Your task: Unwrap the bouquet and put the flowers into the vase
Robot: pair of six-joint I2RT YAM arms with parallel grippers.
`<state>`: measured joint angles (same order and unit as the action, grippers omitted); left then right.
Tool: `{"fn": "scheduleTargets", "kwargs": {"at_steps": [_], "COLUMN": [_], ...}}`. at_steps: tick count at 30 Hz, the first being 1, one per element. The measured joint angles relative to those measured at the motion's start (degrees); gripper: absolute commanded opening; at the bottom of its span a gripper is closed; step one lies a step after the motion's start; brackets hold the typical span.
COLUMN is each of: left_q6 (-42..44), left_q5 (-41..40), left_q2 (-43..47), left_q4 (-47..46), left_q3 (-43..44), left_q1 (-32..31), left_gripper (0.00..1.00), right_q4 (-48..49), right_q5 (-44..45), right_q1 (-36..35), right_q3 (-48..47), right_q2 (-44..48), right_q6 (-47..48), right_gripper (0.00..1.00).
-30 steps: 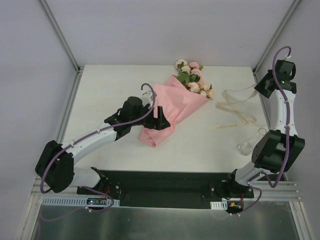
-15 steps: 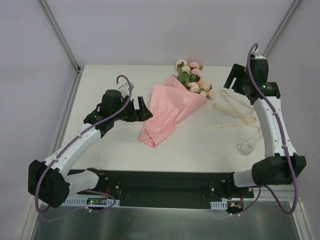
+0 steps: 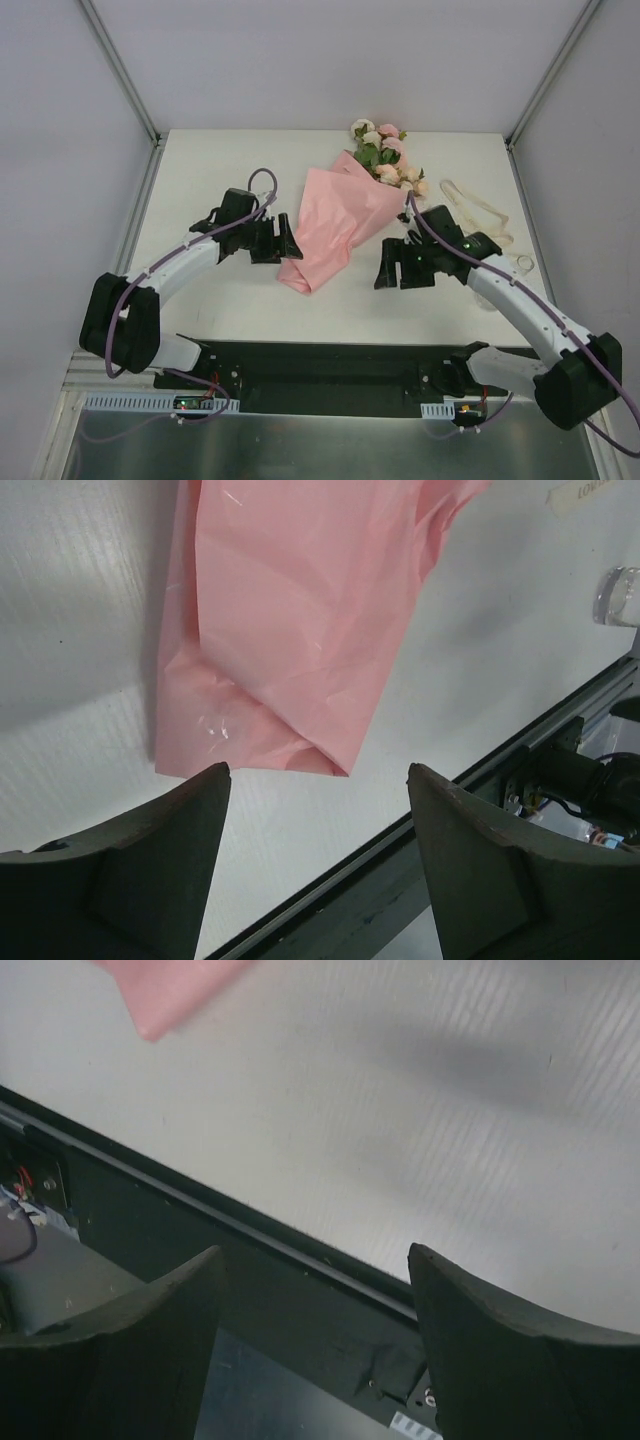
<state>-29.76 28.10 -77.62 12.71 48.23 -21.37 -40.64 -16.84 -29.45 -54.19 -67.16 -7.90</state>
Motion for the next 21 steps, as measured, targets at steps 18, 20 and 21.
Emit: {"fn": "scheduleTargets", "kwargs": {"at_steps": [18,20,21], "left_q6": [-6.0,-6.4,-6.3], "left_q5": [-5.8,-8.1,-9.8], "left_q2": [-14.3,-14.4,-14.1], "left_q4": [-7.3,-7.7,-7.7], "left_q3": [3.1,3.4,3.5], "left_q1": [-6.1,-7.6,-8.4], "left_gripper": [0.21,0.19,0.17], "right_q4": [-5.4,-5.0,-5.0], "right_q5": [18.1,19.1,19.2], "right_q1": [0.0,0.0,0.0], "right_q3": [-7.5,-7.3,-7.2], "right_q2": [21.1,20.3,20.1], "right_q6": [3.9,4.0,4.1], "right_gripper": [0.79,0.79,0.79]}}
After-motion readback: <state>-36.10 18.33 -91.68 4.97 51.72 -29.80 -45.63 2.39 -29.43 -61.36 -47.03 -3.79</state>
